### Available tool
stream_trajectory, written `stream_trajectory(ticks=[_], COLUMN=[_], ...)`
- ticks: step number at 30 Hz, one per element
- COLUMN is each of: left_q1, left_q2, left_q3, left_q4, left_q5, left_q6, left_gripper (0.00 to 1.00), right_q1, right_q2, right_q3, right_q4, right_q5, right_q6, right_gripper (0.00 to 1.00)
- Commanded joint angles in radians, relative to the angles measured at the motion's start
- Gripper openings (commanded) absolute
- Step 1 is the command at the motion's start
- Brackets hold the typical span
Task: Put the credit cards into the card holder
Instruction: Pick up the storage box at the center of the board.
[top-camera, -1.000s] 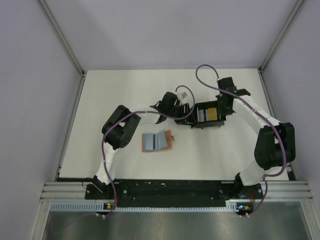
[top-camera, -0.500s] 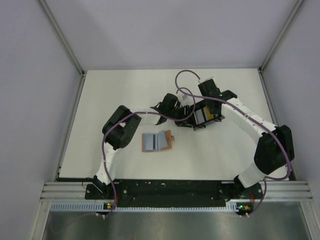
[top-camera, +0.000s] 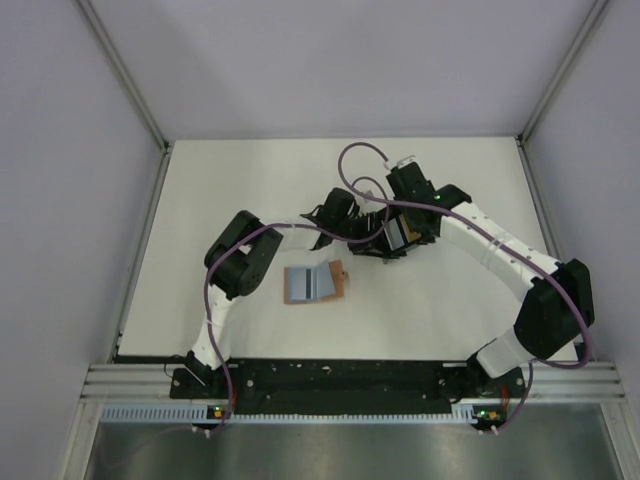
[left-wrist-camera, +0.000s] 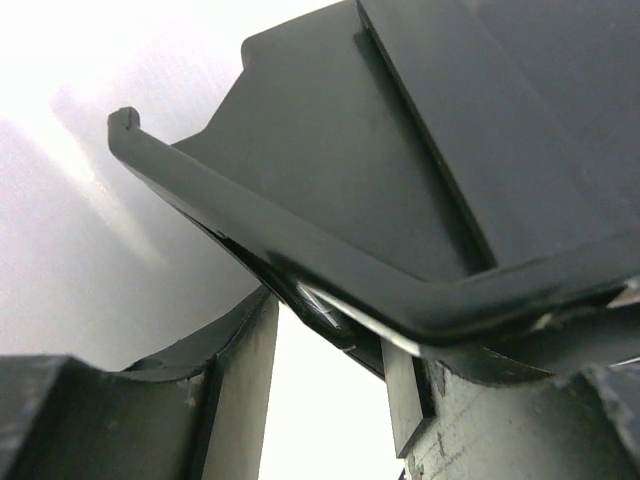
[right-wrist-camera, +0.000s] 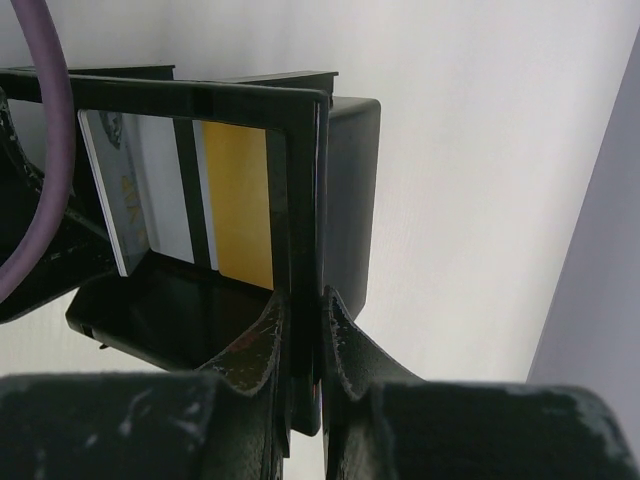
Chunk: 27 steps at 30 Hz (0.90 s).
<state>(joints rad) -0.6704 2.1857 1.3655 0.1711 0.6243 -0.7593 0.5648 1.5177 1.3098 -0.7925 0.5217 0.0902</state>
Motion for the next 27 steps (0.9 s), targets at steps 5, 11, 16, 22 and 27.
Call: stream_trajectory(ticks=[5, 11, 16, 22, 27], left_q1=[-0.008, -0.014, -0.029, -0.07, -0.049], left_q2=[-0.021, -0.05, -0.052, -0.115, -0.161], left_q3=[0.015, 0.023, 0.024, 0.081, 0.018], left_q4=[0.235, 0.252, 0.182, -0.062, -0.075], left_q5=[0.106, 0.14, 0.126, 0.007, -0.038], left_q6=[-0.109, -0.072, -0.022, 0.17, 0.124], left_gripper=[0.51, 0.53, 0.54, 0.54, 0.54], right_q1=[0.044, 0.044, 0.041, -0.008, -0.114], right_q2=[-0.039, -0.027, -0.042, -0.067, -0.109], right_q3=[0.005, -0.024, -0.055, -0.09, -0.182], right_q4=[0.095, 0.095, 0.117, 0.154, 0.18], right_q5=[-0.104, -0.092, -0.121, -0.225, -0.373], right_q6=[0.085, 0.111, 0.121, 0.088, 0.033], right_gripper=[0.0, 0.0, 0.0, 0.0, 0.0])
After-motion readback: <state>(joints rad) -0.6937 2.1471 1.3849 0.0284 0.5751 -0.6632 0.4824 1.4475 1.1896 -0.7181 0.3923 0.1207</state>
